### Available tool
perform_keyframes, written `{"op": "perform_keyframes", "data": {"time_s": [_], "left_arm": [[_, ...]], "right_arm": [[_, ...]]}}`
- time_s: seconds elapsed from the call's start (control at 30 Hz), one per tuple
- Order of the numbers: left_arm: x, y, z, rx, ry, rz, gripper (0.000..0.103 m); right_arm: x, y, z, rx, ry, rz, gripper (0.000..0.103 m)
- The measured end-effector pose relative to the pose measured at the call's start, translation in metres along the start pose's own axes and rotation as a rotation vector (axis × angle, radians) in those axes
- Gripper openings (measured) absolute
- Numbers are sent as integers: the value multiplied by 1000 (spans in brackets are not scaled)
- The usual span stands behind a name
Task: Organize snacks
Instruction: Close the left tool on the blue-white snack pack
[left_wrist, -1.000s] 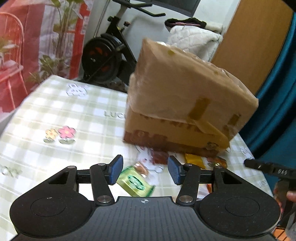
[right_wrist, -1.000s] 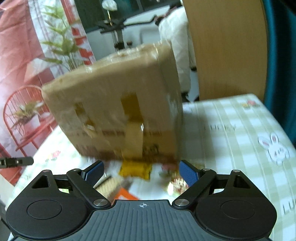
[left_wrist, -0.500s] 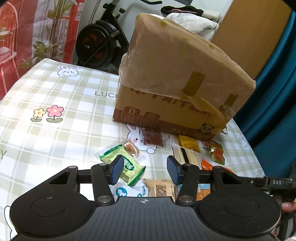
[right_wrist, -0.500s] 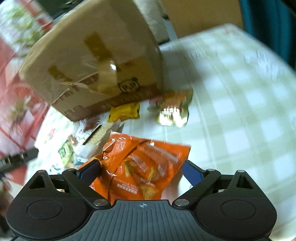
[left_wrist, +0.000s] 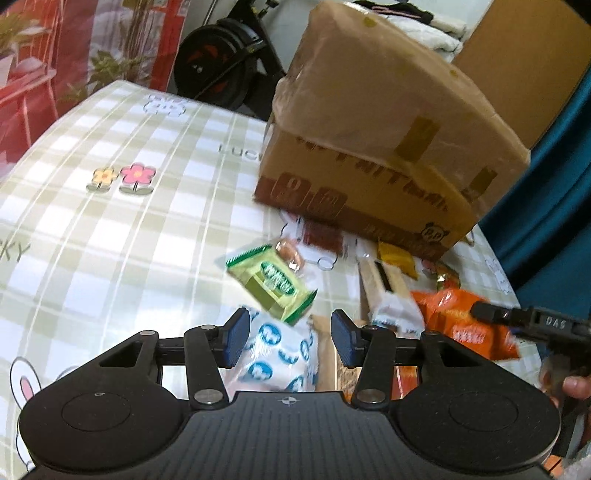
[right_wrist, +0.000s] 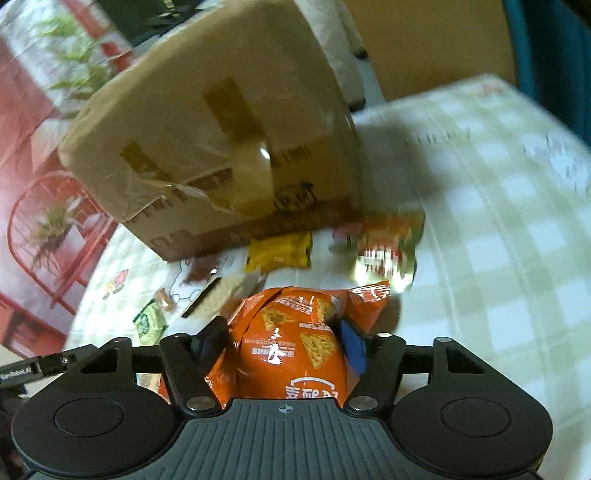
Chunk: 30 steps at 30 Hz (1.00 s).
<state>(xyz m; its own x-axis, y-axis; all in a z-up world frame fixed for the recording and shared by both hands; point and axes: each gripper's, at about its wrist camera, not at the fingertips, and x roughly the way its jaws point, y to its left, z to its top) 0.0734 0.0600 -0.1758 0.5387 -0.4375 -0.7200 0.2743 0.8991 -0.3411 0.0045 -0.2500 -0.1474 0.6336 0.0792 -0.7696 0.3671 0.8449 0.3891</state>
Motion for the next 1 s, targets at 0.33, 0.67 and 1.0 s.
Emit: {"op": "perform_keyframes", "data": {"time_s": [0.33,0.67,1.0], "left_arm": [[9,4,-8,-24,48,31,51],[21,4,-10,-6,66,95,56],[38,9,-7,12,75,159,64]], "right_arm": [[-21,-1,11,-35,-139,8,57],[-10,4,6,-17,-140,57,57],[-7,5,0,-26,-126,63,57]]}}
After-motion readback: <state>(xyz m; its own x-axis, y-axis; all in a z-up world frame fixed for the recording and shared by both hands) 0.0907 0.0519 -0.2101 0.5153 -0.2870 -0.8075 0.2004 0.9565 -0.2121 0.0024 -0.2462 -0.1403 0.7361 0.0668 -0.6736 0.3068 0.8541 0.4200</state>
